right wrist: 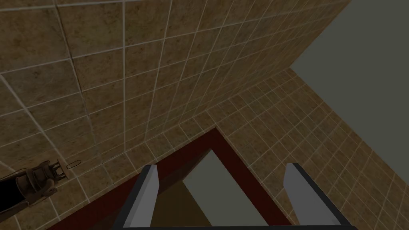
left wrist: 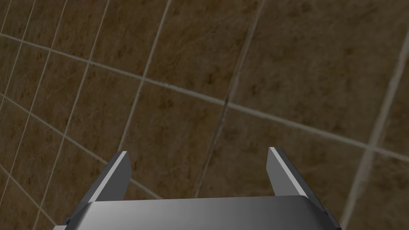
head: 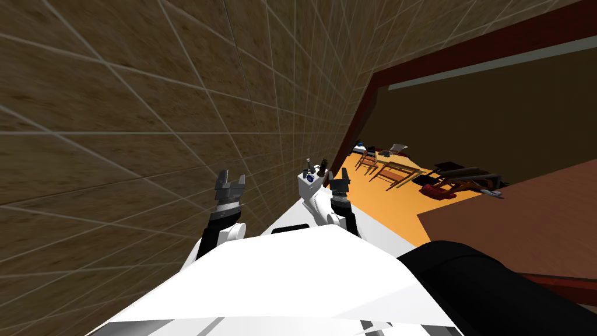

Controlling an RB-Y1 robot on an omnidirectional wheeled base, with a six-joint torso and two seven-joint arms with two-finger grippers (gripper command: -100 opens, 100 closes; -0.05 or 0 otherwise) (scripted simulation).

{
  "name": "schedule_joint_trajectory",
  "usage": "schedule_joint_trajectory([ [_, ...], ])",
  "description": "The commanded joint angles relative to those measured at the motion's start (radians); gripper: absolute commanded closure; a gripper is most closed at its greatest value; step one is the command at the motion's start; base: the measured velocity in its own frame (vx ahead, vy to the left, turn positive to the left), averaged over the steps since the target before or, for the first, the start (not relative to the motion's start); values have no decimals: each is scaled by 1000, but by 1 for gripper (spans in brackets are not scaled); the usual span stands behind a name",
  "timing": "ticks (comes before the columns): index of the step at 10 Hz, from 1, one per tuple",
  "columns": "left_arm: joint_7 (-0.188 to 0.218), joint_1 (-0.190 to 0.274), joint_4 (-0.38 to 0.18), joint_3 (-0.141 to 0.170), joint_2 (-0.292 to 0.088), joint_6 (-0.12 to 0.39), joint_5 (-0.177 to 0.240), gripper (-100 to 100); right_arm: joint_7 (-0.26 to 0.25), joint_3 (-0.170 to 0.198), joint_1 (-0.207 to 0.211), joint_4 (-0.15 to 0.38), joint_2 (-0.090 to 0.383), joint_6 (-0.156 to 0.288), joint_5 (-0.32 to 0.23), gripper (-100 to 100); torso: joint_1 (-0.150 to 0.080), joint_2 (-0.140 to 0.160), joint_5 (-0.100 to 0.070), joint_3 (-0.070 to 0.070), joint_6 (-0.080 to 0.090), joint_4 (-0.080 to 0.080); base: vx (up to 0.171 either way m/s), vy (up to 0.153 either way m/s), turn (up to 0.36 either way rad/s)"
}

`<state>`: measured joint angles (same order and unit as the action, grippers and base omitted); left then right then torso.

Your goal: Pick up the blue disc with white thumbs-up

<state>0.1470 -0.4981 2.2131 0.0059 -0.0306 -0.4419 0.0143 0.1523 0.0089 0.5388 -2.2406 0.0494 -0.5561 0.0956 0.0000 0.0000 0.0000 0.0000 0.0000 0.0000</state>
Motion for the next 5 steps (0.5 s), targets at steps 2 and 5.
schedule_joint_trajectory([
  [2,0,0,0,0,0,0,0,0,-35,18,-1,6,60,29,-35,-100,0,0,0,0,0,0,2,2,71],
  [5,0,0,0,0,0,0,0,0,-92,47,-3,15,145,76,-92,-100,0,0,0,0,0,0,4,1,85],
])
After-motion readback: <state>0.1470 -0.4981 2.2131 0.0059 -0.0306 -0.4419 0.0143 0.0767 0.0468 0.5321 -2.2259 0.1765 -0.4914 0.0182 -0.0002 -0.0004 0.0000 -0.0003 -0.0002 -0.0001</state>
